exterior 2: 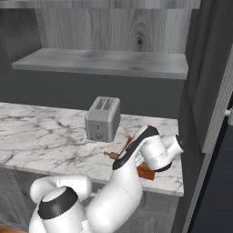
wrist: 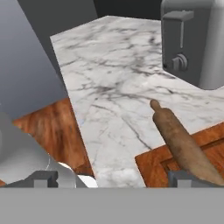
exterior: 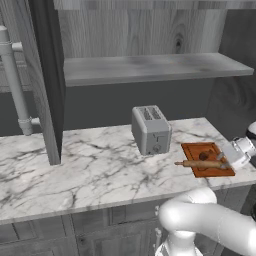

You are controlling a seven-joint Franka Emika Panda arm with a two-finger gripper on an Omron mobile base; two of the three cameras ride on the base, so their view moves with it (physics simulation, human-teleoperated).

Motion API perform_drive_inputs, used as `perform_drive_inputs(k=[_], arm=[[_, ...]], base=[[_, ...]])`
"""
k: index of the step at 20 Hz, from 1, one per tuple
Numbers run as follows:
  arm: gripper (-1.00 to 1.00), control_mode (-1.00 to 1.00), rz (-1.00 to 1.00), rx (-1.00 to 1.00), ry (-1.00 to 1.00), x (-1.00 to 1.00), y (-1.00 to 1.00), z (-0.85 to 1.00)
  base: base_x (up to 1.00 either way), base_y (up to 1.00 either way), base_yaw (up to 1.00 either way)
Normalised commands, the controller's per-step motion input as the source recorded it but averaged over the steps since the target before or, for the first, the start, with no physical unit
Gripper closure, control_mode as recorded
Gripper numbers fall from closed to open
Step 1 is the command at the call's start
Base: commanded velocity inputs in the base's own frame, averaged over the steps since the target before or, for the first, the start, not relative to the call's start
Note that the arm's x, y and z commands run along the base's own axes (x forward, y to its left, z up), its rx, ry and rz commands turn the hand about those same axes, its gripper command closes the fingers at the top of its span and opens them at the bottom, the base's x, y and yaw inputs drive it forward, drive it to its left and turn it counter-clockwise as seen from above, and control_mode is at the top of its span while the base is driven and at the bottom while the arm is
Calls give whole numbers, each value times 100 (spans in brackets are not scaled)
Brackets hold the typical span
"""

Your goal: Open the cabinet, retrieve the rolling pin, and place it next to the meat on the cutting board to prepare for tenderizing.

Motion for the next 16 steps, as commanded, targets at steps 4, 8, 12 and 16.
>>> perform_drive_inputs(k=[4, 8, 12, 16], arm=[[-100, -100, -5, -7, -7, -46, 31, 43], [-100, -100, -4, -6, -4, -48, 37, 31], [-100, -100, -5, -4, -1, -53, 45, 10], [-100, -100, -5, -3, 0, -57, 49, 12]], base=[[0, 0, 0], [0, 0, 0], [0, 0, 0], [0, 0, 0]])
